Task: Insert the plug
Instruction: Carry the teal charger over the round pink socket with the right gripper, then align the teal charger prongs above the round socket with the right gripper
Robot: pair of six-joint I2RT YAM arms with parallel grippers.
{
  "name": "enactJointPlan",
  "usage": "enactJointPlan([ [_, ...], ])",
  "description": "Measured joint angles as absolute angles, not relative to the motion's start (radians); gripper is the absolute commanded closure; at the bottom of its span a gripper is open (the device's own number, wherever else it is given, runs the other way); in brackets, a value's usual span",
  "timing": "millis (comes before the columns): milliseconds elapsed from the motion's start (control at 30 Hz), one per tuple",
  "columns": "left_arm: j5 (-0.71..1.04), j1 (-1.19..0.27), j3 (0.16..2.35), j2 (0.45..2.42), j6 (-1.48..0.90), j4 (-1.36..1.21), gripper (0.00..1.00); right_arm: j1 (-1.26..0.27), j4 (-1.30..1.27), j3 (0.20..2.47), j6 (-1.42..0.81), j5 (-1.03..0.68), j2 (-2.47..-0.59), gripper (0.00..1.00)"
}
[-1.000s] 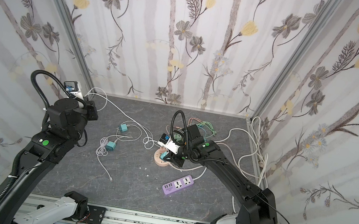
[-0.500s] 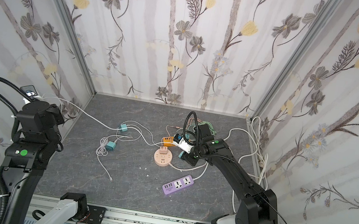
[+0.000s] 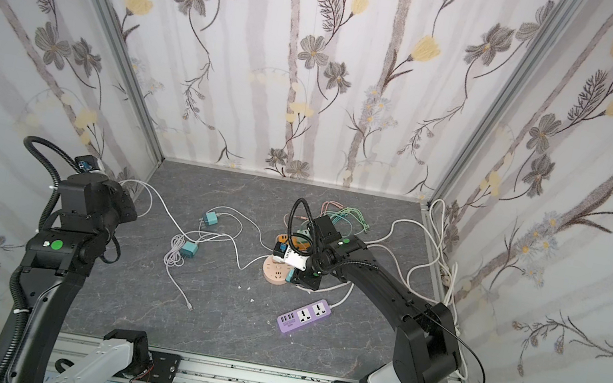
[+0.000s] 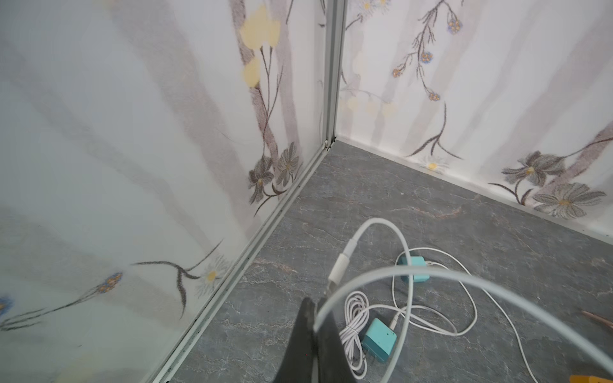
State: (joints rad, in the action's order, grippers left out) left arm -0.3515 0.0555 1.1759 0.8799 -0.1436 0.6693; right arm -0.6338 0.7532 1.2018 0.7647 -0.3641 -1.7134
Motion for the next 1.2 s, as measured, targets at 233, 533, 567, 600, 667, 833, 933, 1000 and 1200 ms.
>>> enactJointPlan([
  [233, -0.439, 0.065, 1.173, 0.838, -0.150, 0.668, 1.00, -0.679, 0.792, 1.238, 0.881, -0.371, -1.804, 1.00],
  [533, -0.449, 0.065, 1.138, 0.826, -0.158, 0.691, 1.00, -0.697, 0.823, 1.320, 0.985, -0.340, -1.917, 1.00],
  [567, -0.450, 0.065, 1.138, 0.825, -0.158, 0.691, 1.00, -0.696, 0.825, 1.332, 0.991, -0.340, -1.925, 1.00],
  [600, -0.452, 0.066, 1.138, 0.825, -0.158, 0.691, 1.00, -0.696, 0.830, 1.341, 0.998, -0.341, -1.931, 1.00],
  [667, -0.460, 0.066, 1.138, 0.825, -0.157, 0.691, 1.00, -0.697, 0.838, 1.365, 1.012, -0.342, -1.949, 1.00],
  [833, -0.463, 0.066, 1.113, 0.805, -0.128, 0.679, 1.00, -0.697, 0.840, 1.431, 1.034, -0.334, -2.008, 1.00],
  [933, -0.454, 0.066, 1.071, 0.772, -0.102, 0.664, 1.00, -0.697, 0.840, 1.464, 1.044, -0.319, -2.038, 1.00],
  [1000, -0.447, 0.066, 1.056, 0.760, -0.088, 0.661, 1.00, -0.695, 0.840, 1.478, 1.055, -0.307, -2.046, 1.00],
  [1200, -0.426, 0.066, 1.060, 0.788, -0.086, 0.672, 1.00, -0.691, 0.840, 1.508, 1.077, -0.298, -2.061, 1.00],
])
